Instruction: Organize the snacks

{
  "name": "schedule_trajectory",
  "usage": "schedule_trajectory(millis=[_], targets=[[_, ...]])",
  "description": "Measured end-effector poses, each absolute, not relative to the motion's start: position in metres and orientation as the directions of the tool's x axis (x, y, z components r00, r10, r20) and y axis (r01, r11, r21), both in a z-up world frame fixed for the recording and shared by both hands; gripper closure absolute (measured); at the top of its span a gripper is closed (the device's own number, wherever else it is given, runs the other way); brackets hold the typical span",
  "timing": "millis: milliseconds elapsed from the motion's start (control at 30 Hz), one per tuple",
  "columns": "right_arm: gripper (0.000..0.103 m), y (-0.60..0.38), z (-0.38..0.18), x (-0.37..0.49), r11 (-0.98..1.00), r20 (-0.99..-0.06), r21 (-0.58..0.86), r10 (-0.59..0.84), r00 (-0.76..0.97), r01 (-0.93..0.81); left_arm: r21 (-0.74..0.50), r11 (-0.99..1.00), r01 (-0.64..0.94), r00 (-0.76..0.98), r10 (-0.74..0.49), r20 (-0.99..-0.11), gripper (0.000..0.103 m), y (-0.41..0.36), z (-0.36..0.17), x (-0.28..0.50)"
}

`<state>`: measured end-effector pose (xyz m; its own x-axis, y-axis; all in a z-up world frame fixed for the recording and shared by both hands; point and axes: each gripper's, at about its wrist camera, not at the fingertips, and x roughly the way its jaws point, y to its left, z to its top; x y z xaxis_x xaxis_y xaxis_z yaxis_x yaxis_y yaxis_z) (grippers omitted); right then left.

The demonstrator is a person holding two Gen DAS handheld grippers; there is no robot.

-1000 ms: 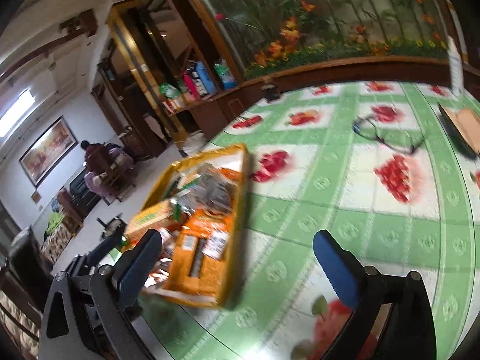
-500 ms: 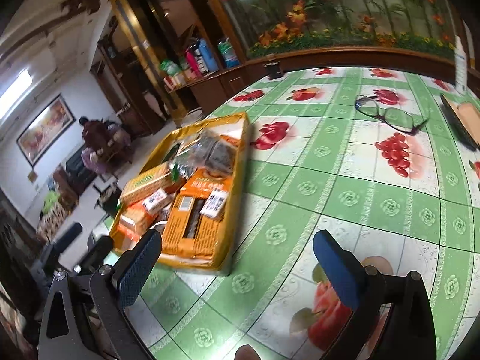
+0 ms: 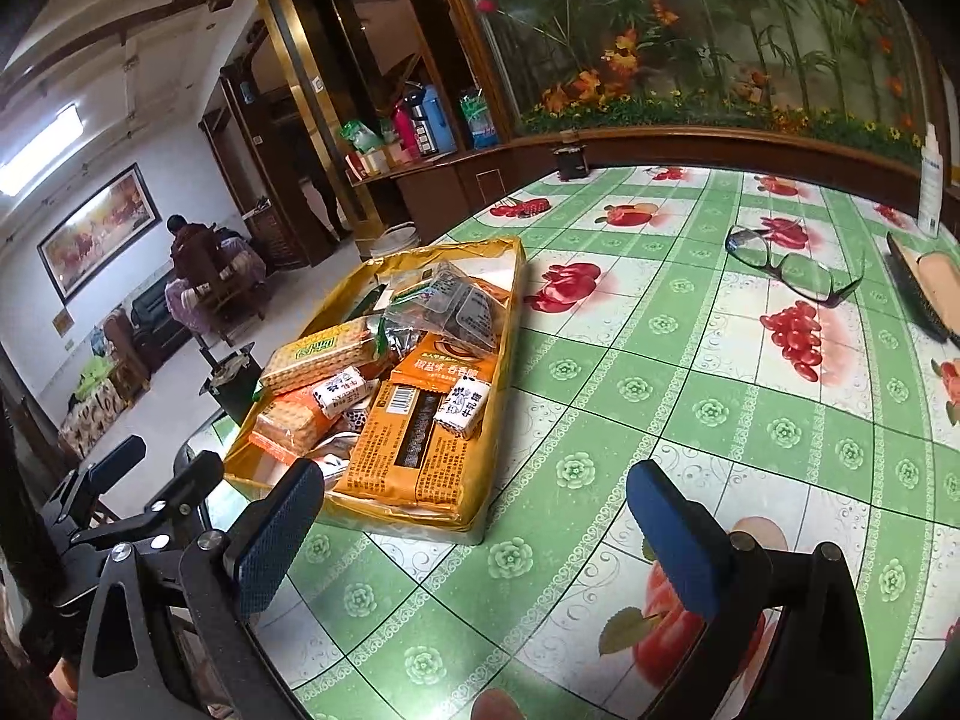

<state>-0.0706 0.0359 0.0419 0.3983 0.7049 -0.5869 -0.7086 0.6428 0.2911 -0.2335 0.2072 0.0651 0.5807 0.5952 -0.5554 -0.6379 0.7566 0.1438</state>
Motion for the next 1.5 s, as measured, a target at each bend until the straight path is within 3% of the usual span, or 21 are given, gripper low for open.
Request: schedule_trajectory(millis=[133, 433, 833, 1500], targets=[[0.001, 0.039, 0.043, -0.078, 0.644, -0.585, 0.252, 0.696, 0.416, -0.722, 0.183, 0.738, -0.650, 0.550, 0.623, -0.556, 0.000, 0.205, 0.060, -0.234], [0.001, 0.048, 0.047, -0.101, 0.625, -0.540, 0.096, 0.686, 0.487, -0.775, 0.151, 0.739, -0.657, 0.529, 0.594, -0.607, 0.000, 0.214, 0.051, -0.239], [0.001, 0.049, 0.047, -0.107, 0.596, -0.499, 0.065, 0.714, 0.492, -0.800, 0.141, 0.734, -0.664, 0.521, 0.590, -0.617, 0.000, 0.218, 0.048, -0.242], [0.001, 0.050, 0.046, -0.106, 0.590, -0.511, 0.081, 0.717, 0.474, -0.804, 0.132, 0.741, -0.659, 0.516, 0.573, -0.637, 0.000, 0.221, 0.040, -0.238]])
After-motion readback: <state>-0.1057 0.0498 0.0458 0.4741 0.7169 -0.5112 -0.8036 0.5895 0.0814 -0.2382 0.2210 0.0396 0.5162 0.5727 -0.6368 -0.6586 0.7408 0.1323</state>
